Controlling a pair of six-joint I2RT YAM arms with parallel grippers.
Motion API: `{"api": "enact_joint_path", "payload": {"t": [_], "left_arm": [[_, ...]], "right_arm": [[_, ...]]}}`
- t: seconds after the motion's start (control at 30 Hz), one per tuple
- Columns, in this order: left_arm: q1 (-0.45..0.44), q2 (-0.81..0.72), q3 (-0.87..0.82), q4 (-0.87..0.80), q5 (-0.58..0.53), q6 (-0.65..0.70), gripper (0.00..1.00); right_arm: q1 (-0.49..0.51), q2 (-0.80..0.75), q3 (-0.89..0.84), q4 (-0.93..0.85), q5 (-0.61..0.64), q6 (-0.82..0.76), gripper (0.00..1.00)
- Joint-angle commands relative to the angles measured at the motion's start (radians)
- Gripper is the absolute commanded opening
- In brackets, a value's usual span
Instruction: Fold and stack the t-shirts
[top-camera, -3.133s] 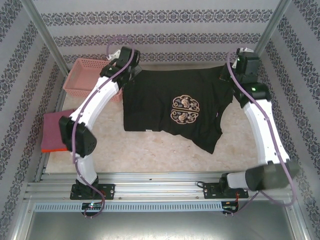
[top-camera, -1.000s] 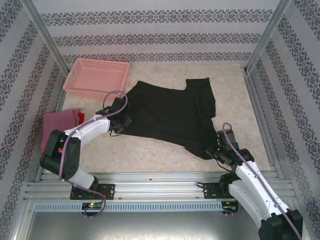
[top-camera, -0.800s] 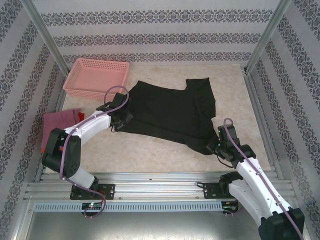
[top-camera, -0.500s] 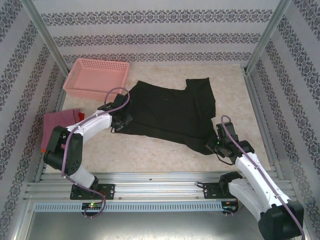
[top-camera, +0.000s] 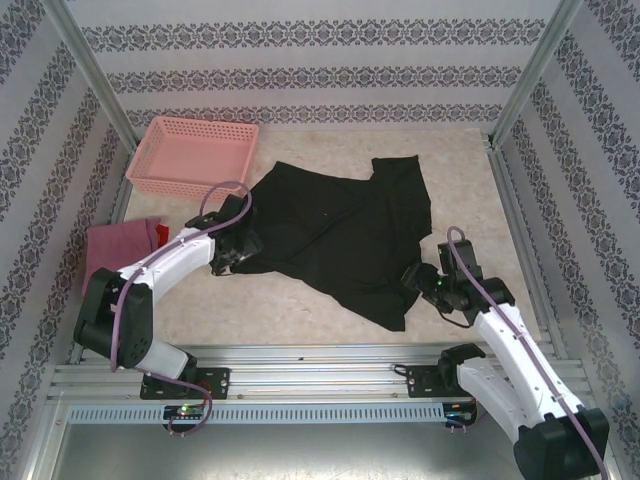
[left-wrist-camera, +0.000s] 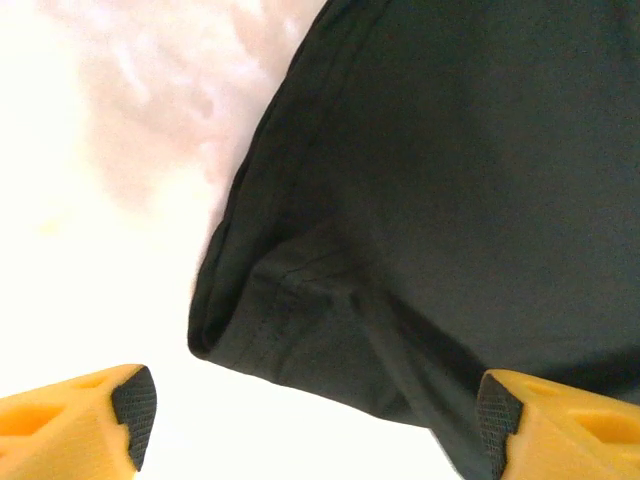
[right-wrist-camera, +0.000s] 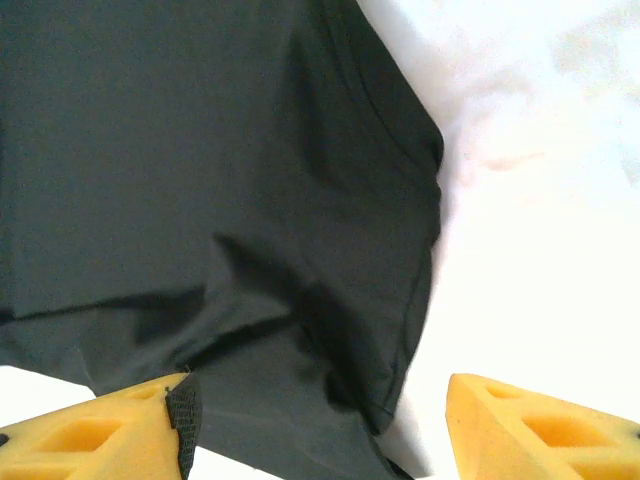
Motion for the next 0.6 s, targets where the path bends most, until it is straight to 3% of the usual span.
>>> {"api": "enact_joint_path", "payload": {"t": [0.0,0.27,0.4,0.57], "left_arm": [[-0.001,0.051,0.13,-0.057,-0.041,0.069,0.89],[-0.01,0.314,0.395,0.044,0.011,0.174,0.88],[-0.01,0.507,0.573,0.05,0.03,0.209,0.79],[0.0,0.689,0.753,-0.005,0.049,0.21,0.7]], "right_arm": [[-0.022,0.114,0.08,0.085,0.022,-0.085,0.66],[-0.091,0.618,0.325,0.305,0.045,-0.108,0.52],[-0.092,0.844,0.49,0.306,0.052,-0.108,0.43],[-0.106,1.021,0.619,0.295,0.061,-0.083,0.36]]}}
